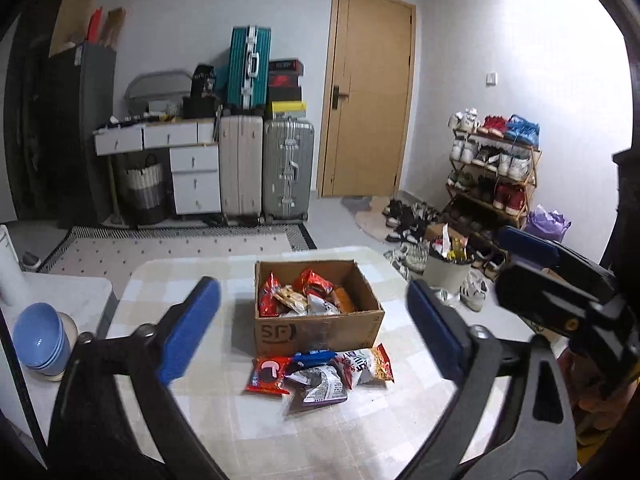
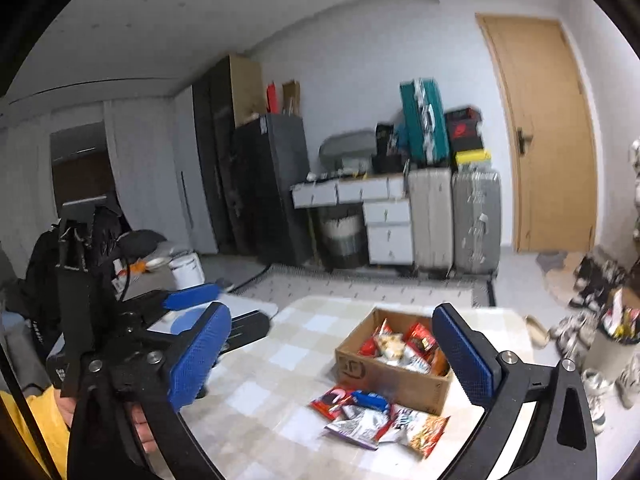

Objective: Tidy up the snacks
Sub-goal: 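Withdraw both tools from the box back toward the snack pile, then grasp the white-and-purple snack bag with the left gripper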

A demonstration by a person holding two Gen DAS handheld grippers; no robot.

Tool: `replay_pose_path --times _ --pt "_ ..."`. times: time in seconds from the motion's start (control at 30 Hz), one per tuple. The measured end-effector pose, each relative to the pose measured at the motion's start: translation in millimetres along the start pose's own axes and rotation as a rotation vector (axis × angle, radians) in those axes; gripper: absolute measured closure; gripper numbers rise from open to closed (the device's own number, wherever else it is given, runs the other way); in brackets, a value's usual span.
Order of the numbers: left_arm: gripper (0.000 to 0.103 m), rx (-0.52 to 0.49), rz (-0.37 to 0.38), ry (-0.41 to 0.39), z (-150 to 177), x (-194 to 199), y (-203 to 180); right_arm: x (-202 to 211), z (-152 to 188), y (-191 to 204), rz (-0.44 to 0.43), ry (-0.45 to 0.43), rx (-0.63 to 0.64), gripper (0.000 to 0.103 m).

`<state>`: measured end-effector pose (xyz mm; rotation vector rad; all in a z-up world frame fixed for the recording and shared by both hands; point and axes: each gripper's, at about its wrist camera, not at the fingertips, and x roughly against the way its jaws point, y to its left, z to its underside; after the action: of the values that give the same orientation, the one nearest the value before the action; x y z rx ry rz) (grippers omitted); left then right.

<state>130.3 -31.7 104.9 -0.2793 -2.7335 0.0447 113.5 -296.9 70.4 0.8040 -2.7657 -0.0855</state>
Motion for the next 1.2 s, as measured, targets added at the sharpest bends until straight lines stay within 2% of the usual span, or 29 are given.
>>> replay_pose_path --times 0.07,0.13,0.23,0.33,0.4,0.5,0.63,0.77,1.0,1.2 --pt "0.001 -0.002 -0.01 -0.041 7 19 1 12 9 6 0.015 -0.03 0.018 0.001" --pt "0.001 -0.001 -0.001 -0.047 17 33 5 21 25 9 0.003 -0.057 0.035 0.001" --pt "0.001 0.031 -0.015 -0.071 39 47 16 27 52 9 0.042 -0.079 0.033 0.001" --pt "0.001 0.063 -0.031 -0.069 66 42 30 27 76 4 0.057 -0.097 0.008 0.001" --pt "0.001 0.057 -0.008 -0.018 84 30 35 26 93 1 0.074 -0.119 -0.002 0.001" --pt "0.001 0.062 -0.028 0.018 113 5 41 16 113 -3 0.114 -0.127 0.018 0.001" --pt "0.001 0.098 -0.041 0.071 149 -39 52 -7 139 -8 0.192 -0.089 0.087 0.001" --pt "0.001 0.091 -0.094 0.115 181 -77 61 -27 168 -18 0.221 -0.042 0.078 0.001" --pt "0.001 0.059 -0.135 0.129 210 -121 61 -46 191 -45 0.246 -0.01 -0.01 0.001" --pt "0.001 0.008 -0.14 0.151 213 -133 53 -58 196 -60 0.269 0.029 -0.066 0.001"
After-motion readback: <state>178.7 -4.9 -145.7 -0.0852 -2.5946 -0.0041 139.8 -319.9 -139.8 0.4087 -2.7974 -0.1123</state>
